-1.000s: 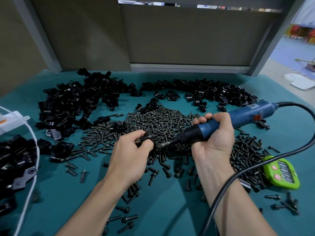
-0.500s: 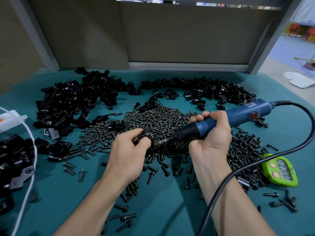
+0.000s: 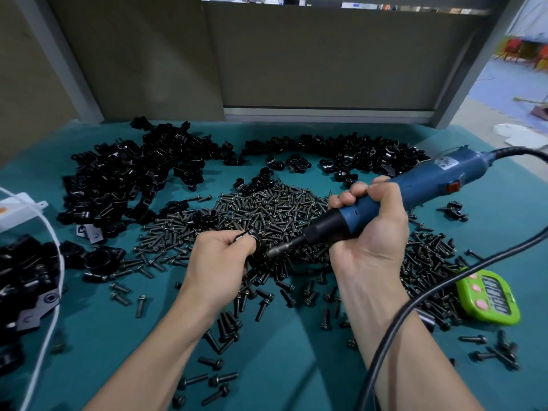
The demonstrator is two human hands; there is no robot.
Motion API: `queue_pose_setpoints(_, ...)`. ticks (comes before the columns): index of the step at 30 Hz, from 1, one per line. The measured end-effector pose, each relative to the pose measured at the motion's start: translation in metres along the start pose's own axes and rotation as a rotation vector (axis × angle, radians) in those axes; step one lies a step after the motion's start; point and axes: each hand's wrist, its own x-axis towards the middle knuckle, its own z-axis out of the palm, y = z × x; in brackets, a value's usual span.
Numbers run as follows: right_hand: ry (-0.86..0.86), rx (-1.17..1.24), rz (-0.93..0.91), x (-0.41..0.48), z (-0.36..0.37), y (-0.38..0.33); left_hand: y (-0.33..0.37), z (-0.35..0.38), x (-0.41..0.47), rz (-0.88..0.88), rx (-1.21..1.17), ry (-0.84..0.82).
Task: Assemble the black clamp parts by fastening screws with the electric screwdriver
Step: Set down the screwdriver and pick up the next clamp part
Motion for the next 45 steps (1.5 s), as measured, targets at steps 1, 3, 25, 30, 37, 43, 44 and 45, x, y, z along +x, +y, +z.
queue_pose_setpoints(1,-0.002,0.002,0.006,0.000,0.000,0.000,0.001,0.000,0.000,-0.013,-0.007,-0.001)
queue_pose_setpoints(3,0.018,0.006,0.021,-0.001,0.000,0.000,0.002,-0.001,0.001,-0.040,-0.014,-0.017)
queue_pose_setpoints(25,0.037,-0.392,0.298,0.019,-0.003,-0.064,0.006,-0.015,0.002,0.026,-0.269,0.279)
queue_pose_setpoints(30,-0.097,-1.539,0.112,0.018,0.014,-0.054,0.015,-0.027,0.005,0.011,-0.475,0.387)
queue_pose_setpoints(37,-0.049,-2.487,0.107,0.015,-0.003,-0.014,0.040,-0.044,-0.012,0.114,-0.405,0.465)
queue_pose_setpoints(43,-0.219,-2.853,-0.359,-0.016,0.038,-0.011,0.056,-0.073,-0.041,0.140,-0.325,0.467)
queue_pose_setpoints(44,-0.339,-2.746,-0.440,-0.028,0.051,-0.007,0.058,-0.081,-0.049,0.155,-0.305,0.469)
queue_pose_setpoints(45,-0.484,-2.537,-0.422,-0.042,0.063,-0.002,0.059,-0.089,-0.057,0.167,-0.277,0.480)
